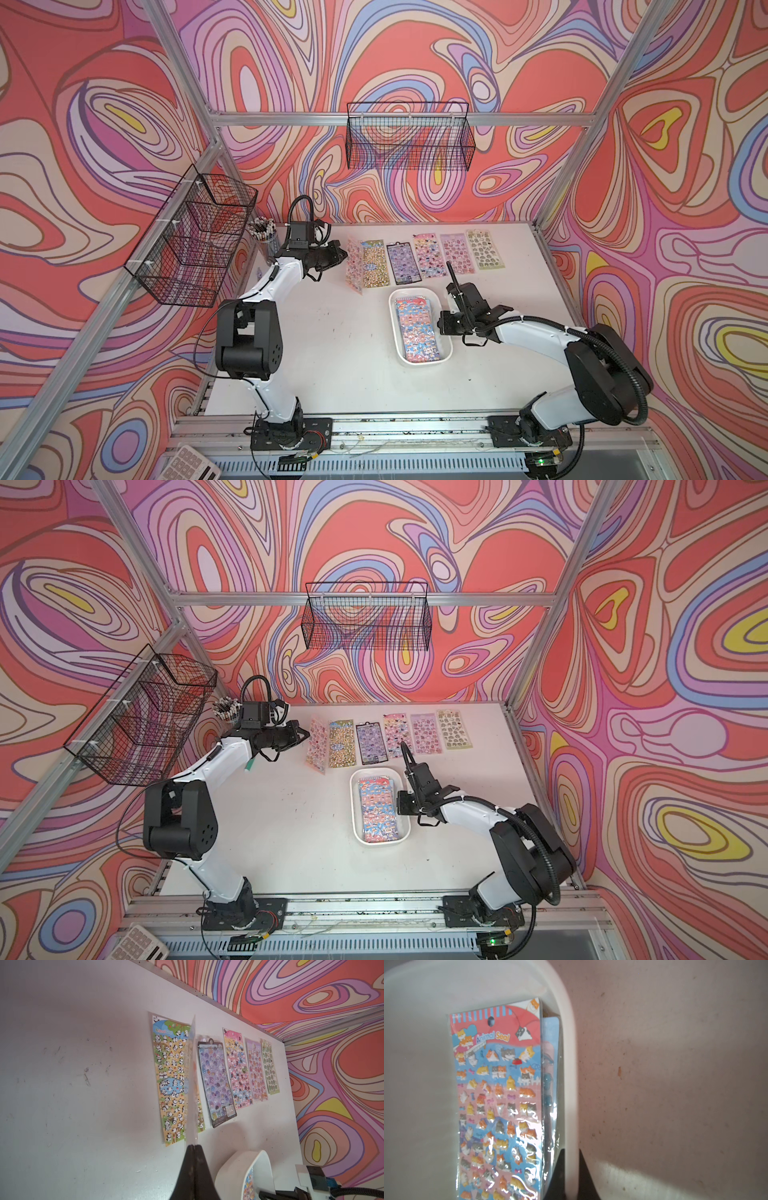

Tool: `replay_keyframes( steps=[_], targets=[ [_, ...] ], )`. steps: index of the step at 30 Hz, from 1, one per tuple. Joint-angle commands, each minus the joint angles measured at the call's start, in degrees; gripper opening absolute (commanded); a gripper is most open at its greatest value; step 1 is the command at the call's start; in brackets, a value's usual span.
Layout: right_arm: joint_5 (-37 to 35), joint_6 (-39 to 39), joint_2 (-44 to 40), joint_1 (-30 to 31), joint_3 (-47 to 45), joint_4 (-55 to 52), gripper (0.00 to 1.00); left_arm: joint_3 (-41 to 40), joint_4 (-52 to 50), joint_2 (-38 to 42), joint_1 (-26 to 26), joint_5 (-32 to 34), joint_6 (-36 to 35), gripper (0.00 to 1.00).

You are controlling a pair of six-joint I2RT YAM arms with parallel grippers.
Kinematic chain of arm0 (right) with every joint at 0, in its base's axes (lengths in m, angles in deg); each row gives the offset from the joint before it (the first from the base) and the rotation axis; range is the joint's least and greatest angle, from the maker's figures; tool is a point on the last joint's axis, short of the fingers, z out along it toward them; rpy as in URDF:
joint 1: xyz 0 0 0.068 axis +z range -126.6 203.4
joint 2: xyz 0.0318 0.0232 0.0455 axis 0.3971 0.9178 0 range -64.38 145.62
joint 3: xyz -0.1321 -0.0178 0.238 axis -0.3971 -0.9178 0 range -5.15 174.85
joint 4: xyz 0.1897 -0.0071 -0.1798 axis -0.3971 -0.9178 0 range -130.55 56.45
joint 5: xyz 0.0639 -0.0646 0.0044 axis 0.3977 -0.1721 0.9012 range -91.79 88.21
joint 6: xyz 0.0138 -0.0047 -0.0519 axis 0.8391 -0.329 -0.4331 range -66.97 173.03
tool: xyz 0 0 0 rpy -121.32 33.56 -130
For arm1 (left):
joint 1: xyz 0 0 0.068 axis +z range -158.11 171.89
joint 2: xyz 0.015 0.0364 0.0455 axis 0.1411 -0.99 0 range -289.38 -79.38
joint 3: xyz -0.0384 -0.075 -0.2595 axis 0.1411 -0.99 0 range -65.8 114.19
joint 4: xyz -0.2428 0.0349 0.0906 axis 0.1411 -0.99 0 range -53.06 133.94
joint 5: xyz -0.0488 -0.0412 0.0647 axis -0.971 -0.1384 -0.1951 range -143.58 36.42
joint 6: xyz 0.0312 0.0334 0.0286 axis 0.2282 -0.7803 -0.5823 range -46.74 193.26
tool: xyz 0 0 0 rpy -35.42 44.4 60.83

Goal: Take the stickers out of the storage box
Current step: Place the sticker at the center of the board.

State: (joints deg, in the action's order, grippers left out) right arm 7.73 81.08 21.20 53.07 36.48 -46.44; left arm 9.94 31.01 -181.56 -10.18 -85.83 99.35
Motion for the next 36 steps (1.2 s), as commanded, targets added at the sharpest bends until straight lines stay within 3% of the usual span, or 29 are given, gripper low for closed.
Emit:
replay_keyframes(
  steps=[1, 19, 36],
  targets=[
    [1.03, -0.69, -1.31, 0.15, -1.15, -1.0, 0.0, 1.16, 4.78, -2.87, 2.04, -3.69, -0.71, 0.0],
    [2.87, -1.84, 2.1, 0.14, 1.31, -1.3, 0.0, 8.83, 4.29, -18.56, 6.45, -3.61, -3.91, 0.0],
    [2.92, -2.57, 4.36, 0.12, 3.15, -2.49, 0.0, 22.81, -6.86, -27.79, 6.62, -1.85, -7.0, 0.01]
  ],
)
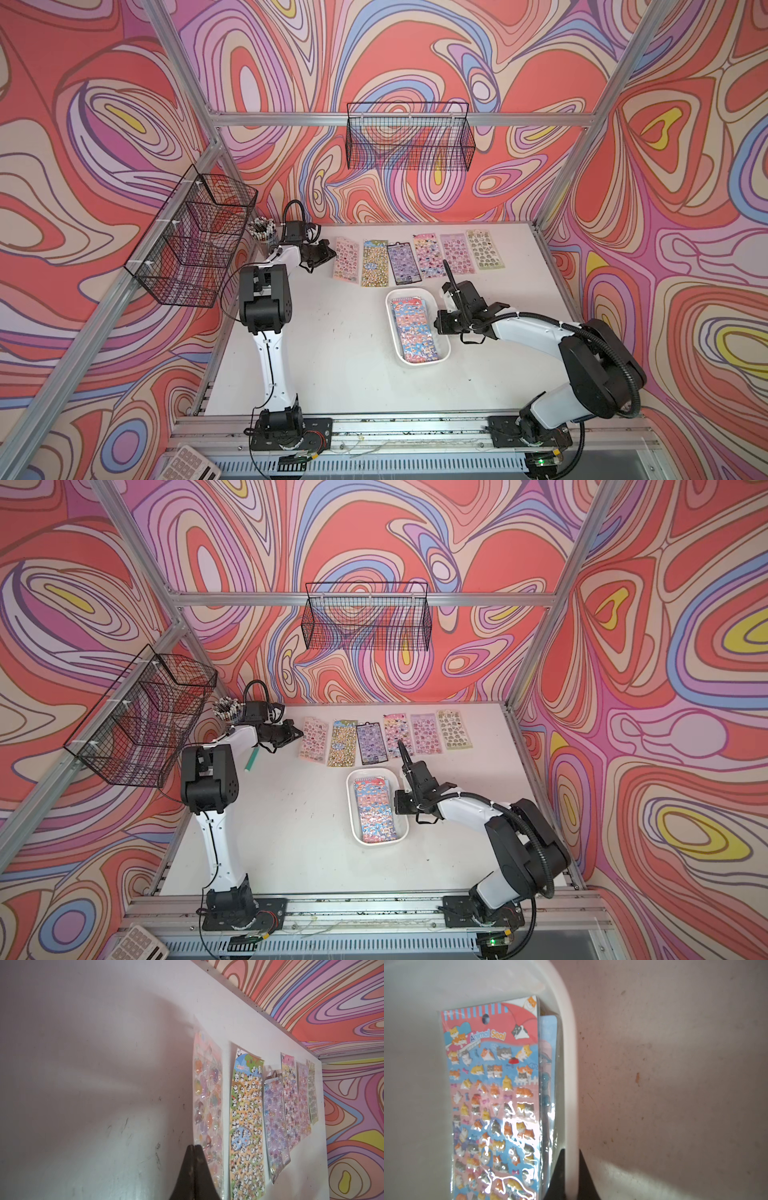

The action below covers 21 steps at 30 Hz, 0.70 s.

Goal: Take the stickers out of the storage box
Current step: Place the sticker at the center of the board.

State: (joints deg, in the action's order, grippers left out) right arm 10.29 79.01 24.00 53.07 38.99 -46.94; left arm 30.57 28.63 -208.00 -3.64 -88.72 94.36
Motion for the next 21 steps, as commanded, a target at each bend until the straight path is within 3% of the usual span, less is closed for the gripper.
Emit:
replay_keyframes(
  steps=[1, 12, 21],
  targets=[
    [0.36, -0.58, 1.64, 0.12, 0.83, -2.08, 0.0, 2.49, -5.06, -1.46, 0.08, 1.19, -2.25, 0.04],
    [0.47, -0.93, 1.54, 0.12, 2.05, -2.78, 0.0, 1.65, -8.73, 0.71, -0.25, 6.62, -5.4, 0.4],
    [-0.28, -0.5, -0.28, 0.18, 1.06, -3.06, 0.0, -3.19, -7.07, 10.41, -0.9, 13.23, -5.72, 0.56]
  ],
)
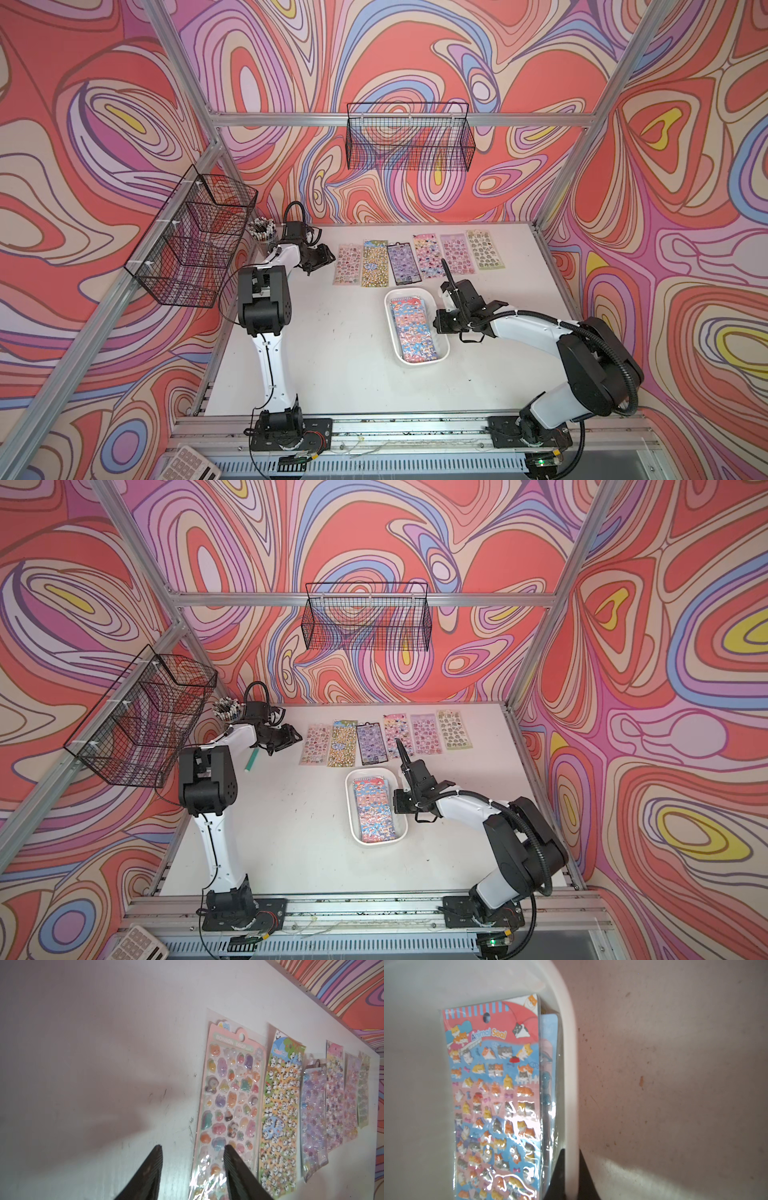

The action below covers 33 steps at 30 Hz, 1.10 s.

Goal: Take the stickers out of the storage box
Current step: Place the sticker at the center of the board.

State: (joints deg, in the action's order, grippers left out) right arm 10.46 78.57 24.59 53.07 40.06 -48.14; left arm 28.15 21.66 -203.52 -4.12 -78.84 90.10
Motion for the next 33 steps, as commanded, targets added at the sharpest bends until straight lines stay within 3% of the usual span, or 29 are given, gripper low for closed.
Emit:
replay_keyframes(
  steps=[1, 11, 17, 22, 30, 33],
  targets=[
    [-0.61, -0.03, -0.98, 0.15, -0.34, -1.77, 0.0, -1.4, 0.0, 7.68, -0.62, 3.99, -1.46, 0.56],
    [-3.23, 1.35, -4.8, 0.13, -3.57, -1.92, 0.0, -8.43, -1.41, 24.32, -9.14, 11.21, 4.57, 0.59],
    [-4.36, 2.79, -7.63, 0.17, -5.45, -1.85, 0.0, -9.97, -7.89, 30.91, -19.73, 16.13, 6.66, 0.55],
    [-4.73, 4.74, -9.27, 0.13, -7.15, -0.47, 0.0, -11.2, -11.38, 36.02, -31.53, 23.06, 6.3, 0.54],
    [-5.54, 6.18, -10.55, 0.13, -9.54, 1.22, 0.0, -11.9, -17.31, 34.38, -47.56, 29.89, 10.13, 0.49],
    [-6.04, 6.51, -11.2, 0.13, -10.03, 1.19, 0.0, -13.01, -18.14, 32.51, -50.67, 31.8, 12.21, 0.5]
  ],
)
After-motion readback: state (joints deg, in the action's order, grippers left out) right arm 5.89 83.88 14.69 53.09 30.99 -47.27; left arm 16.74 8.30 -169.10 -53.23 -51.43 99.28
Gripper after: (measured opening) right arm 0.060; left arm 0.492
